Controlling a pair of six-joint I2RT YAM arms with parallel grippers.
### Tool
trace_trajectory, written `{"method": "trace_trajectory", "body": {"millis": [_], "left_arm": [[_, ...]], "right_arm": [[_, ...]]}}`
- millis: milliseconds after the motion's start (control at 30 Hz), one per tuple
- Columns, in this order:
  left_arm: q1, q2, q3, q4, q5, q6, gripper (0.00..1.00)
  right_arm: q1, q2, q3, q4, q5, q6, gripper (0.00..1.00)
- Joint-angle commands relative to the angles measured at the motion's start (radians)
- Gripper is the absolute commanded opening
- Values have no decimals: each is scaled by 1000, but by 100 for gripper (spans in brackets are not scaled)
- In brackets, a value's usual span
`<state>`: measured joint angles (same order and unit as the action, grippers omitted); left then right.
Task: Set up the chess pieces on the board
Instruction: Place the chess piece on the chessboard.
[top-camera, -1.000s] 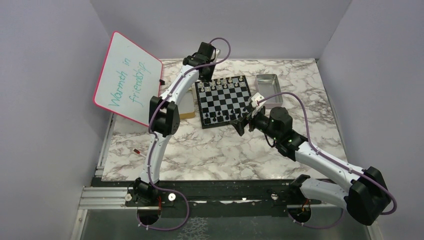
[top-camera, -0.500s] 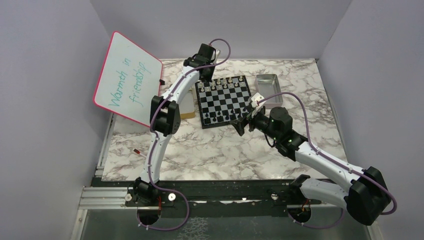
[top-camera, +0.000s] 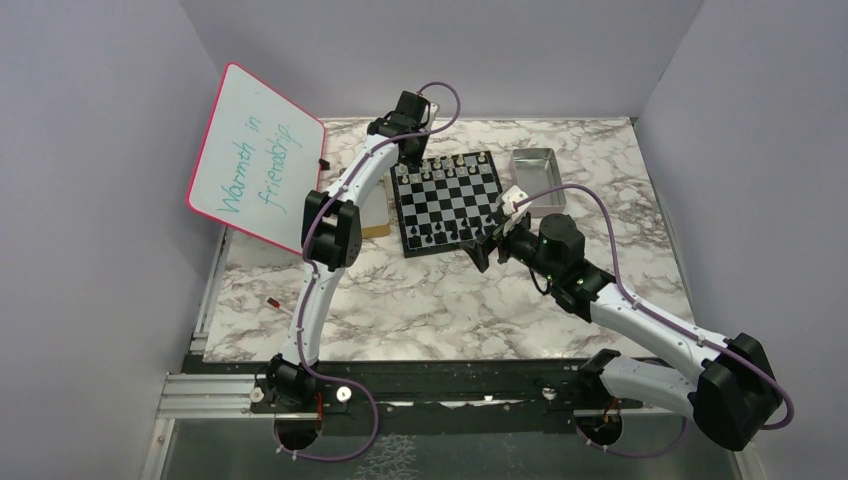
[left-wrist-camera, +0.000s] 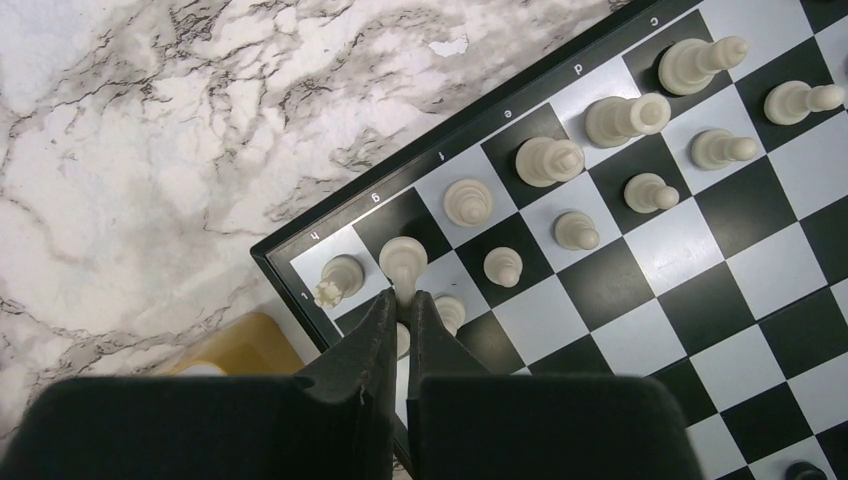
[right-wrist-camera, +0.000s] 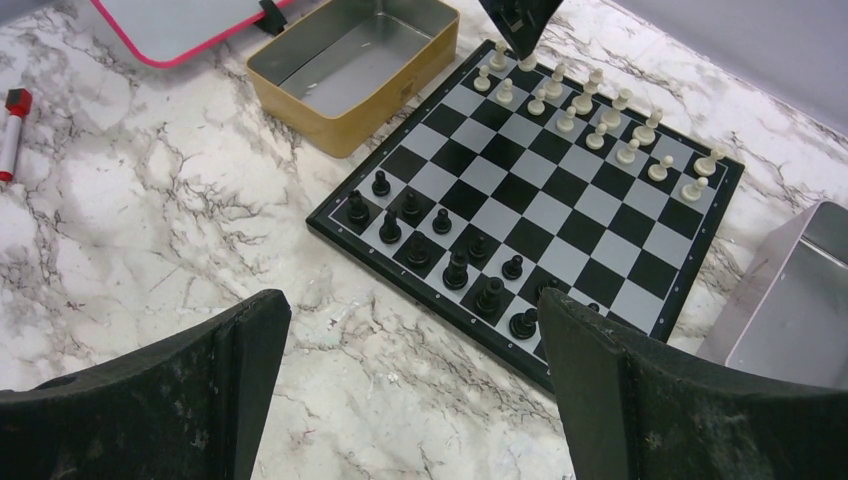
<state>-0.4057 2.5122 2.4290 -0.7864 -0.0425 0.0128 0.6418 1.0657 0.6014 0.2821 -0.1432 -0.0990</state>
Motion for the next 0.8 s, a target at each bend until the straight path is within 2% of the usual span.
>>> {"method": "trace_trajectory", "body": {"millis": [0,767], "left_arm": [[8,23,15,26,-16,19,5],[8,39,0,40,31,17,8]], "right_arm": [[6,-2,12,-9,17,-10,100],[6,13,14,5,2,-2,100]]}}
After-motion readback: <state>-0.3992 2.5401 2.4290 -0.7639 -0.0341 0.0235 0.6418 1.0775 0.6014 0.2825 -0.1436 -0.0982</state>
